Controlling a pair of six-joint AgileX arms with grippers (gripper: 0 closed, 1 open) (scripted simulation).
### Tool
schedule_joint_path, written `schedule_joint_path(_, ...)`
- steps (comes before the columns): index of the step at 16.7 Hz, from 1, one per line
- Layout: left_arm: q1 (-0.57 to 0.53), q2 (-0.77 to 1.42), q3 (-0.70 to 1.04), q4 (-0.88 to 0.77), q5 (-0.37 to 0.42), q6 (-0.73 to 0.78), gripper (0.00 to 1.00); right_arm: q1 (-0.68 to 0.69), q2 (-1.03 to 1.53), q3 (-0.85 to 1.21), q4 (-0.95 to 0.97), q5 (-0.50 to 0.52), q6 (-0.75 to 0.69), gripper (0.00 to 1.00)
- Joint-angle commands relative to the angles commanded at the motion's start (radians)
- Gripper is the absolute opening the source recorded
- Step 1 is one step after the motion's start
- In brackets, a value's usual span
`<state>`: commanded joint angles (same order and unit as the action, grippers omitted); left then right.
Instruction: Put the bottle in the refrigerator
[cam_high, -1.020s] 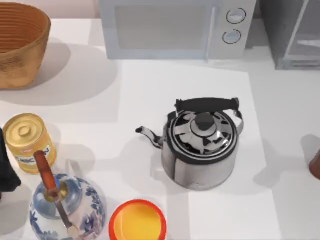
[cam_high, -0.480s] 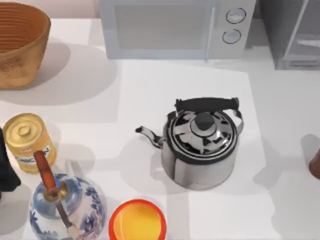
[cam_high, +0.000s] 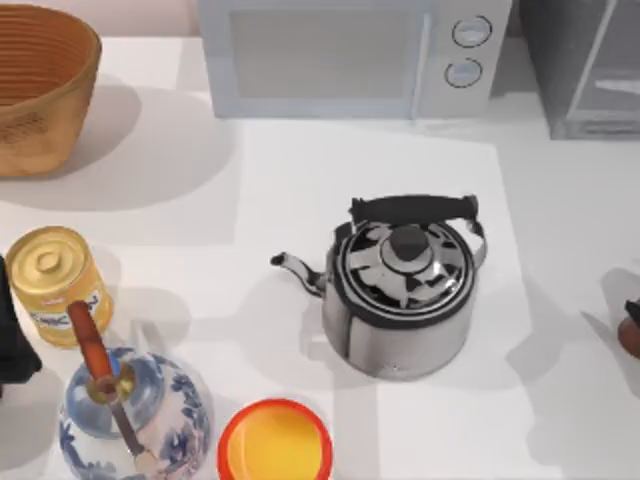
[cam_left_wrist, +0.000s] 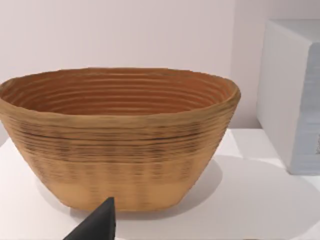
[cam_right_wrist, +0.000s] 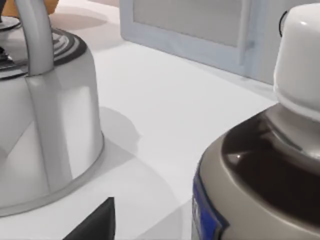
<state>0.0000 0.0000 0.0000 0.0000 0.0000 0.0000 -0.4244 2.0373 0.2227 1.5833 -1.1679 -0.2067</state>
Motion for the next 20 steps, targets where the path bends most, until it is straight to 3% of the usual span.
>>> schedule_joint_path(3,0.0,0.0,0.0,0.0,0.0,0.0,1.0,0.0,0.0,0.0,0.0,0.0,0.0,1.0)
schedule_joint_path(16,0.0,0.0,0.0,0.0,0.0,0.0,1.0,0.0,0.0,0.0,0.0,0.0,0.0,0.03)
schedule_joint_path(20,0.0,0.0,0.0,0.0,0.0,0.0,1.0,0.0,0.0,0.0,0.0,0.0,0.0,0.01)
